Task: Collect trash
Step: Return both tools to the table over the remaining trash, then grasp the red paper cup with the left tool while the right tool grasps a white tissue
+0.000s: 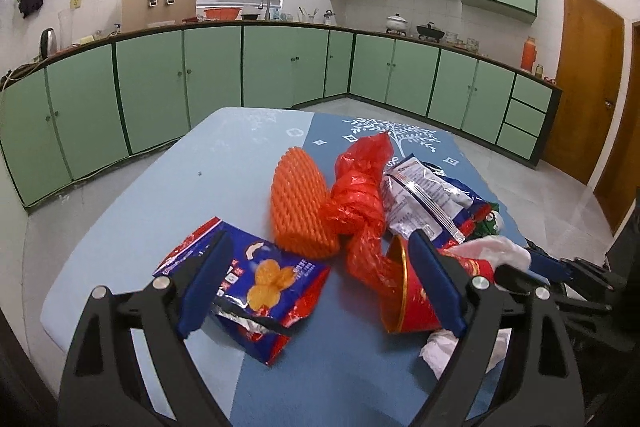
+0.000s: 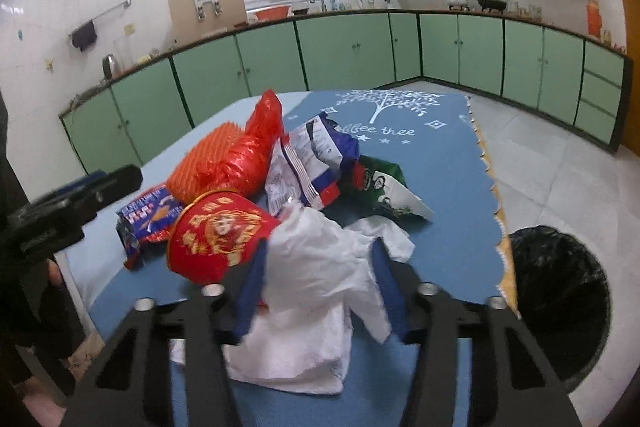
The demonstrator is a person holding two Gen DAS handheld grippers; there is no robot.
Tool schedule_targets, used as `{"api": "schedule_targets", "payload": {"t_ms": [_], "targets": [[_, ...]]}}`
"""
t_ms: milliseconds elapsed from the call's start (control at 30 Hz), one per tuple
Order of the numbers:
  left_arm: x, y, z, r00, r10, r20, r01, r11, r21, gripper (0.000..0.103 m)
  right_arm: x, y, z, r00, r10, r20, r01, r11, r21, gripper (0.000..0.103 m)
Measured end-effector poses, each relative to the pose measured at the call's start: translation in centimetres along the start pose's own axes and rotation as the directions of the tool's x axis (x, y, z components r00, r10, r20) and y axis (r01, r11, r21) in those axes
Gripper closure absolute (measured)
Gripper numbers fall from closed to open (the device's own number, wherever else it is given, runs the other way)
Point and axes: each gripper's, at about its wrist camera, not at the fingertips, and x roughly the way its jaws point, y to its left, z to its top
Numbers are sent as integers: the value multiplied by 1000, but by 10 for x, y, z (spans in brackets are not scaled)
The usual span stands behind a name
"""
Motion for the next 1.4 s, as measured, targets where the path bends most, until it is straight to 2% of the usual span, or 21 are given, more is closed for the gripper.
{"api": "schedule_targets", "payload": {"t_ms": [67,167,333,500,733,833,900,1100,1267,1400], "targets": [[0,-2,-2,1000,-10,-4,10,1000,2,17,0,-1,2,1000,18,-6,-18,1000,3,78],[3,-5,-5,999,-38,-17,38,999,-4,17,1,-2,1,998,55,-28,-55,998,9,91],[7,-16,-8,997,-68,-36,69,998,9,18,-5,-1,0,998,66,-20,-66,998,-2,98],[16,-25,-10,992,-109,-63,109,994,3,28,-18,-8,8,998,58,20,-58,998,13,99],[34,-36,-16,975,-190,-115,189,982,-21,45,-36,-23,17,998,23,63,-25,999,28,99],[39,-40,-16,966,-223,-130,220,975,-38,58,-39,-27,18,998,13,68,-15,999,29,99],[40,-43,-16,959,-248,-133,244,969,-47,70,-41,-30,18,998,4,70,-6,1000,30,99],[32,-53,-15,959,-272,-85,272,962,-18,89,-43,-33,19,997,-10,77,7,999,37,99],[22,-59,-11,952,-302,-48,302,953,-7,97,-47,-33,20,996,-22,85,18,999,44,99],[10,-64,-6,954,-301,-10,301,953,16,101,-51,-36,20,995,-33,95,29,998,50,99]]}}
